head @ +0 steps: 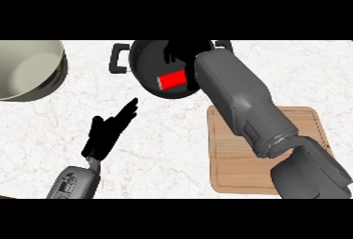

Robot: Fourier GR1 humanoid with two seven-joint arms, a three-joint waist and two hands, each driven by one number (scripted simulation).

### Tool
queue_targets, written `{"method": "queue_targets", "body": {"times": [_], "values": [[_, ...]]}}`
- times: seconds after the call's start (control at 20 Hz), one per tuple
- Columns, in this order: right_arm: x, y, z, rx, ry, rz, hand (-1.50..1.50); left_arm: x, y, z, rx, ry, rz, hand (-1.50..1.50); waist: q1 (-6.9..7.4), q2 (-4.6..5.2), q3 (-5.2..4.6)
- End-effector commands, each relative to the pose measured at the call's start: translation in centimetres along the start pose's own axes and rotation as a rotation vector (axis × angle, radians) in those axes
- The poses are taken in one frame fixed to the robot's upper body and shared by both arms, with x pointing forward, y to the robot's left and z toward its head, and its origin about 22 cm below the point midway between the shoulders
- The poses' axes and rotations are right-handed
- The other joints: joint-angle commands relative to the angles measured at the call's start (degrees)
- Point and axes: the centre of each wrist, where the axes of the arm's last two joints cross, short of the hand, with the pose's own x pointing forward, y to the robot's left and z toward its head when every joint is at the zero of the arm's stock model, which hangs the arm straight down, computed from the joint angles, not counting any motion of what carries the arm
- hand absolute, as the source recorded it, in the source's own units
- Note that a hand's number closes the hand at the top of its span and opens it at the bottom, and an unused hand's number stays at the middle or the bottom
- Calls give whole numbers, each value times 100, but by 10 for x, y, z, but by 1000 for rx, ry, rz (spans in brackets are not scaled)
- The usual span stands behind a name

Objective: Pick the can from the cutting board and place it in the pot

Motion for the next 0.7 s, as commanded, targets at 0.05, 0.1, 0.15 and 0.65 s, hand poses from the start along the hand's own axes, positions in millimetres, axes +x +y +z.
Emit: {"method": "queue_targets", "body": {"times": [0.05,0.1,0.15,0.65], "values": [[0,11,-1,-95,-135,-265,-150,5,5,0,2,3,1,0,-13,-10,20],[4,1,1,-131,-166,-336,-150,-6,-4,0,1,2,14,0,31,5,15],[2,4,1,-198,-192,-421,-150,-2,-5,-3,-5,20,16,0,6,-5,22],[-6,-15,7,-546,-196,-982,-150,-8,4,4,28,4,11,0,-200,-42,16]]}}
